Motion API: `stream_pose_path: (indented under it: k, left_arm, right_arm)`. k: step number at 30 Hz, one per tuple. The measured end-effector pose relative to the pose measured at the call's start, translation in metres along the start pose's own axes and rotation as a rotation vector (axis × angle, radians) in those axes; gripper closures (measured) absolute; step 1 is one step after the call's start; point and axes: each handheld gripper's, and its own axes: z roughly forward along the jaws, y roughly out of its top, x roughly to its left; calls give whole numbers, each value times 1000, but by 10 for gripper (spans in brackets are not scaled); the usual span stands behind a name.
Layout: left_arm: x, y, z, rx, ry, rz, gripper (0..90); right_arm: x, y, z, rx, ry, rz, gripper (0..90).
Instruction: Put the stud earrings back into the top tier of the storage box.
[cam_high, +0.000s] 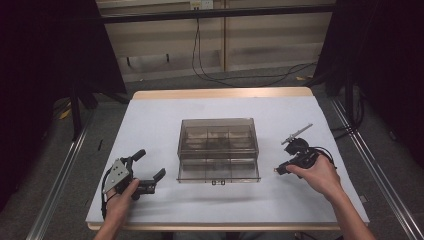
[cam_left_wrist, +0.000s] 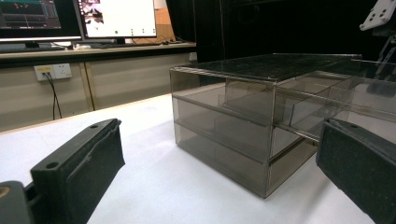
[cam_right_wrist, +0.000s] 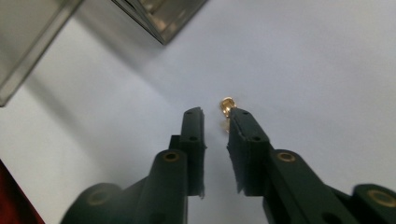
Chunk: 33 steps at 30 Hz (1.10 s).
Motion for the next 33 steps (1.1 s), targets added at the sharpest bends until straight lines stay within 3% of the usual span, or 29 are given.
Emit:
stream_pose_path:
  k: [3,12,18,33]
  left_arm:
    - [0,0,0,-1,5,1,7]
    - [0,0,0,-1,5,1,7]
    - [0,0,0,0,5,1,7]
    - [0,0,0,0,4,0,7]
  right_arm:
    - [2,6,4,67,1,-4,827]
    - [0,15,10,109,-19,-14,849]
    - [2,22,14,167,-22,-13,829]
    - [1,23,20,193,-55,-41,844]
